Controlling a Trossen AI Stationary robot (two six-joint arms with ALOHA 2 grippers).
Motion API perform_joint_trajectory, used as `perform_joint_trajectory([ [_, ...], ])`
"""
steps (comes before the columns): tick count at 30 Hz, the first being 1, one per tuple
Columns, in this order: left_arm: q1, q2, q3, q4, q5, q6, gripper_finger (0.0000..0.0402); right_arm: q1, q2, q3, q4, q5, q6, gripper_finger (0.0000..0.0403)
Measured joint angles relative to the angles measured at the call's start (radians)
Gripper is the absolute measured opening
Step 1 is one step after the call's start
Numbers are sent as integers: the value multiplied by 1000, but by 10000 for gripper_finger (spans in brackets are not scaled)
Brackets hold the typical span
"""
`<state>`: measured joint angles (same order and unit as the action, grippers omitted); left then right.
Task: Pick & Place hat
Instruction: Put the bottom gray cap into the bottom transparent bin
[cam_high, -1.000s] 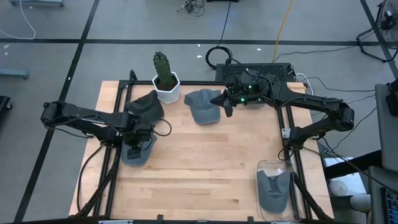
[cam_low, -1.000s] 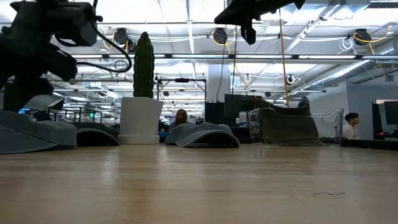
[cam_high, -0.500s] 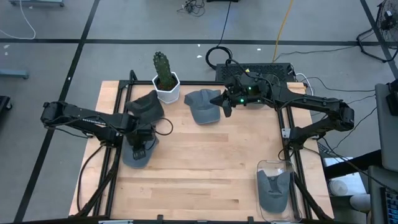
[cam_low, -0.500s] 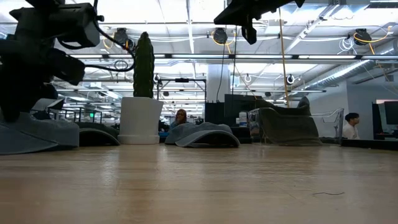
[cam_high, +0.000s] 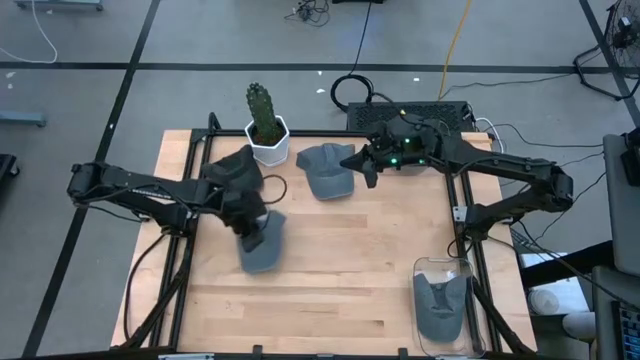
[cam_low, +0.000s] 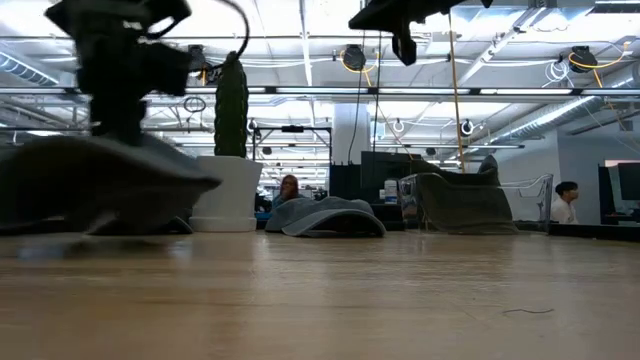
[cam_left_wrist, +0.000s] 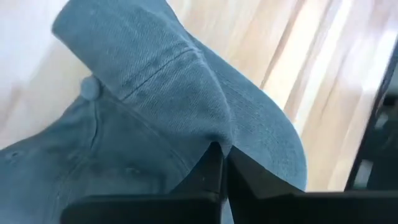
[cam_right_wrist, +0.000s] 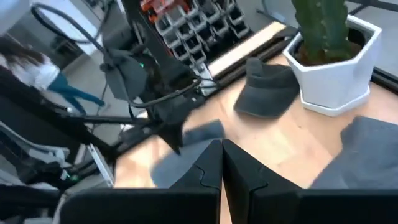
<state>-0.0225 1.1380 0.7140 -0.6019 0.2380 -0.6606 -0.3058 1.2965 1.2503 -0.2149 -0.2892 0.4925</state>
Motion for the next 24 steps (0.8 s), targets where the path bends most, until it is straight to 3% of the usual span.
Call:
perform_joint_trajectory([
  [6,33,164,138,129,-30,-40,6,45,-67,-1,-175,1,31,0],
  [12,51,424,402,99,19,78,5,123,-159,0,-264,51,50,0],
  [18,51,643,669,-6,-4,193,13,202,-256,0,-393,144,100,0],
  [24,51,783,813,-39,3,252,15,237,-276,0,-519,189,113,0],
])
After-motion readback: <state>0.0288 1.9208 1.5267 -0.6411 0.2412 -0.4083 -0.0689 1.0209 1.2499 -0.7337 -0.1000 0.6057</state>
